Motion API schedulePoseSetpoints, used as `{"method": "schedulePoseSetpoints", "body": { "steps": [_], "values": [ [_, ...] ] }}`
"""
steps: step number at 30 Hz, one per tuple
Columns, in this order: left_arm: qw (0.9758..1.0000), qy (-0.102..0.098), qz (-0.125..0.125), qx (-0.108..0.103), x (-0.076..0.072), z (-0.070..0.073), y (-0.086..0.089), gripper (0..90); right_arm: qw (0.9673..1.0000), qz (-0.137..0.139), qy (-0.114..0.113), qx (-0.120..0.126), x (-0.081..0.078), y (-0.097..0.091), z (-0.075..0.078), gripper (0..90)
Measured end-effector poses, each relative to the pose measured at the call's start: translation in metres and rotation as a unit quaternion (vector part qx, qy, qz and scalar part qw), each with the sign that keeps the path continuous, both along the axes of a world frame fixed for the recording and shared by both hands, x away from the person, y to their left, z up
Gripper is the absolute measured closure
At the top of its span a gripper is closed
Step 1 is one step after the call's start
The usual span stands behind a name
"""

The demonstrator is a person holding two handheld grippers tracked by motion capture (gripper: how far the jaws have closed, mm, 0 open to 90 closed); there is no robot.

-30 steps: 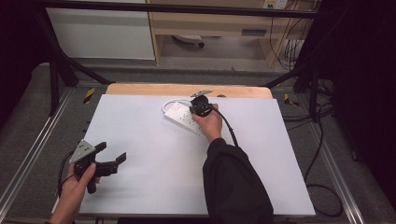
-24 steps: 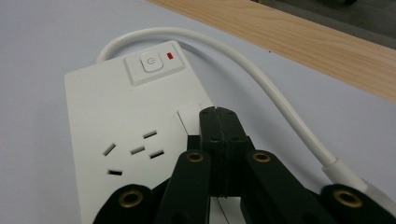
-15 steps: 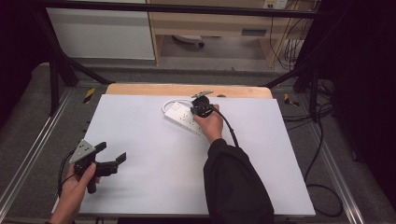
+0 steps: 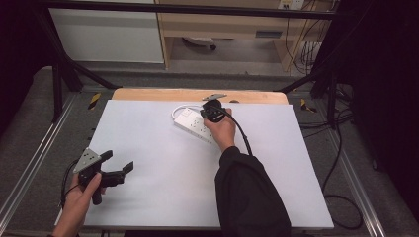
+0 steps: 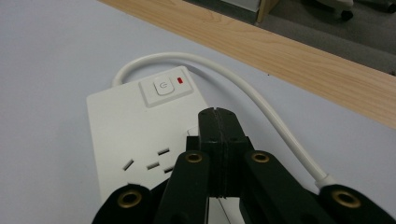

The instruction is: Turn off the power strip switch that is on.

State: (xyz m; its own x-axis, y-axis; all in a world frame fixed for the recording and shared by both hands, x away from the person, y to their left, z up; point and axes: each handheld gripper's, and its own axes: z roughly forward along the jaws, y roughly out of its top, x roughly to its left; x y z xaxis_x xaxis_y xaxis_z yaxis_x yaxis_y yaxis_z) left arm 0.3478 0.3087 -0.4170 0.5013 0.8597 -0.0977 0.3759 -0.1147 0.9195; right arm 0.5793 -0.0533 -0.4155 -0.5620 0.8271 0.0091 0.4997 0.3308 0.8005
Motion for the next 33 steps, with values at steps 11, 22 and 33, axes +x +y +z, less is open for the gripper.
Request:
{"method": "schedulePoseSetpoints", "body": {
  "steps": [11, 22, 33],
  "values": [
    [1.0, 0.001, 0.005, 0.002, -0.001, -0.001, 0.001, 5.1, 0.9997, 0.003, -0.014, 0.018, -0.007, -0.005, 0.019, 90.0],
    [1.0, 0.002, 0.007, 0.004, 0.0, -0.001, 0.0, 5.1, 0.9991, -0.001, -0.028, 0.032, -0.01, -0.013, 0.034, 90.0],
    [0.9999, 0.0, 0.016, 0.005, 0.0, 0.0, 0.002, 5.0, 0.9983, -0.003, -0.036, 0.046, -0.012, -0.02, 0.043, 90.0]
  ]
}}
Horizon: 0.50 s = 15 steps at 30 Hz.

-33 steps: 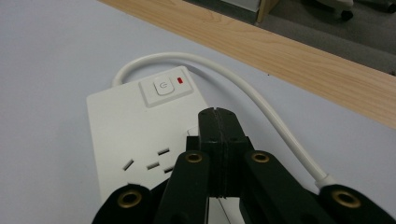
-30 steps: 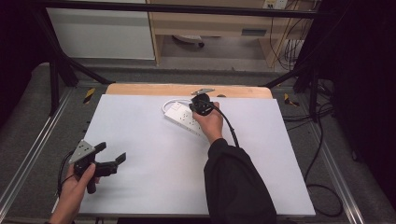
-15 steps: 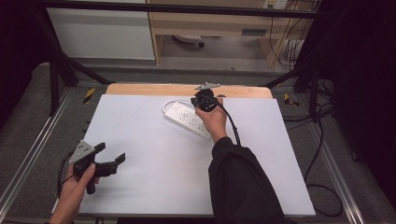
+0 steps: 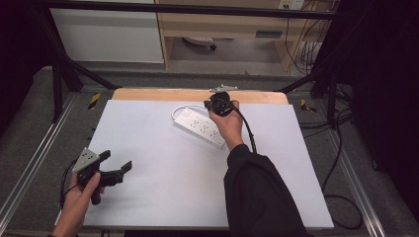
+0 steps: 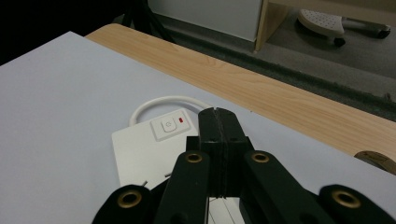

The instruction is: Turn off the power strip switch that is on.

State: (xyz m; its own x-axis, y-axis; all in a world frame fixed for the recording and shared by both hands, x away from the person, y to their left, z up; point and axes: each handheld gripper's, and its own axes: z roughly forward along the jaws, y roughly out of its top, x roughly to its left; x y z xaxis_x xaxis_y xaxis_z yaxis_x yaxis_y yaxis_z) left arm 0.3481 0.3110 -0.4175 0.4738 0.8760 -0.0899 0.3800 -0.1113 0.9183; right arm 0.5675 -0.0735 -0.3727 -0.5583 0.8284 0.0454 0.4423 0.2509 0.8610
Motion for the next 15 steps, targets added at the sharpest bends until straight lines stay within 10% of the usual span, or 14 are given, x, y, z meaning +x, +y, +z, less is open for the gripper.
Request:
{"method": "schedulePoseSetpoints", "body": {
  "steps": [15],
  "values": [
    [1.0, -0.004, 0.001, 0.002, -0.003, 0.001, 0.0, 5.2, 0.9998, 0.0, -0.017, 0.006, -0.01, -0.014, 0.008, 90.0]
  ]
}}
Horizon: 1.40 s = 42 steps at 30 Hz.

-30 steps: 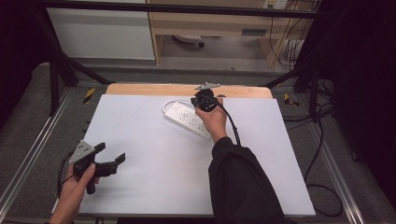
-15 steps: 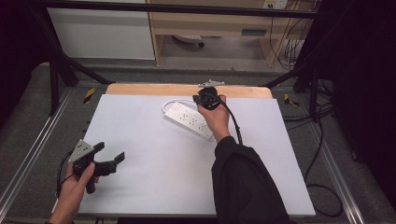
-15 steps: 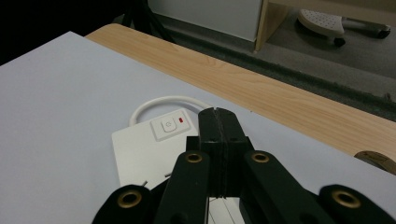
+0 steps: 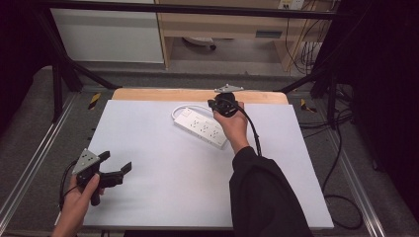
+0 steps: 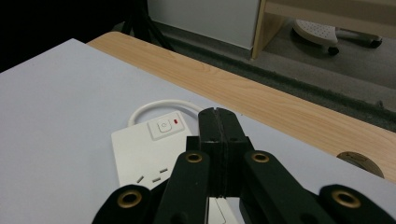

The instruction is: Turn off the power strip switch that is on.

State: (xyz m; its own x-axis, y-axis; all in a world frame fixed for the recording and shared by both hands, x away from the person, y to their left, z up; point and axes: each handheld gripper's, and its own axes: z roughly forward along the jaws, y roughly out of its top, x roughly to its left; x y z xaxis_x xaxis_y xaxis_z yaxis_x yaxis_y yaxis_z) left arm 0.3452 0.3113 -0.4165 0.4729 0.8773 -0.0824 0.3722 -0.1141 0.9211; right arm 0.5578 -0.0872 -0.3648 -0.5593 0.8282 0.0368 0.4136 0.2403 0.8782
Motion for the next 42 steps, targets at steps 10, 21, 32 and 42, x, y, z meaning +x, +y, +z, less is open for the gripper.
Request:
{"method": "schedulePoseSetpoints", "body": {
  "steps": [10, 21, 32, 42],
  "values": [
    [1.0, 0.001, -0.002, 0.004, -0.001, 0.0, 0.0, 5.2, 0.9998, -0.007, -0.011, 0.015, -0.005, -0.014, 0.007, 90.0],
    [1.0, 0.004, -0.003, 0.003, -0.001, -0.001, 0.001, 5.2, 0.9995, -0.015, -0.02, 0.02, -0.013, -0.03, 0.016, 90.0],
    [1.0, 0.004, -0.004, 0.004, -0.002, -0.001, 0.0, 5.2, 0.9993, -0.028, -0.014, 0.02, -0.016, -0.04, 0.02, 78.4],
    [1.0, 0.006, -0.005, 0.004, -0.002, -0.001, 0.0, 5.0, 0.9996, -0.025, 0.004, 0.015, -0.025, -0.044, 0.03, 34.2]
  ]
}}
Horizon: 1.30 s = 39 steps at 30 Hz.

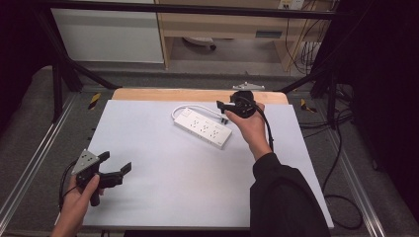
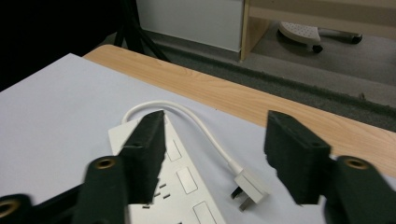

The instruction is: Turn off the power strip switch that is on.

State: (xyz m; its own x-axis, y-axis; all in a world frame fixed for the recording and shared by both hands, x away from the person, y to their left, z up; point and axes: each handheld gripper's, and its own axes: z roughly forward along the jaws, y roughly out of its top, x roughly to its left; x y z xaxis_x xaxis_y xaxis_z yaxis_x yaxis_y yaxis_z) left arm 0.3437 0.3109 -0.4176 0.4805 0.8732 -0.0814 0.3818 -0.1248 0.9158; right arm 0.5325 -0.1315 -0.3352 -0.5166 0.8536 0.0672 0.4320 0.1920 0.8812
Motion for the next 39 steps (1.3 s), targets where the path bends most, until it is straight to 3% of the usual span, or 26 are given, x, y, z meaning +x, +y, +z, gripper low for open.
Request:
{"method": "schedulePoseSetpoints", "body": {
  "steps": [3, 9, 14, 20, 25, 39],
  "values": [
    [1.0, 0.001, -0.005, 0.001, -0.001, 0.0, -0.001, 5.1, 0.9999, 0.006, 0.004, -0.008, -0.004, -0.001, 0.001, 29.1],
    [1.0, 0.003, -0.005, 0.003, -0.001, -0.001, -0.001, 5.0, 1.0, 0.005, 0.007, 0.002, -0.013, -0.01, 0.006, 14.1],
    [1.0, 0.005, -0.005, 0.002, -0.001, -0.001, -0.001, 5.0, 1.0, -0.002, 0.001, 0.009, -0.023, -0.02, 0.01, 6.6],
    [0.9999, 0.006, -0.008, 0.003, -0.002, -0.002, -0.002, 5.0, 0.9997, -0.008, -0.017, 0.015, -0.035, -0.03, 0.011, 3.7],
    [1.0, 0.006, -0.005, 0.004, -0.002, -0.001, -0.001, 5.0, 0.999, -0.018, -0.039, -0.007, -0.045, -0.037, 0.011, 2.9],
    [1.0, 0.007, -0.001, -0.002, -0.003, -0.002, 0.0, 5.0, 0.9977, -0.02, -0.064, -0.006, -0.079, -0.063, 0.009, 1.9]
  ]
}}
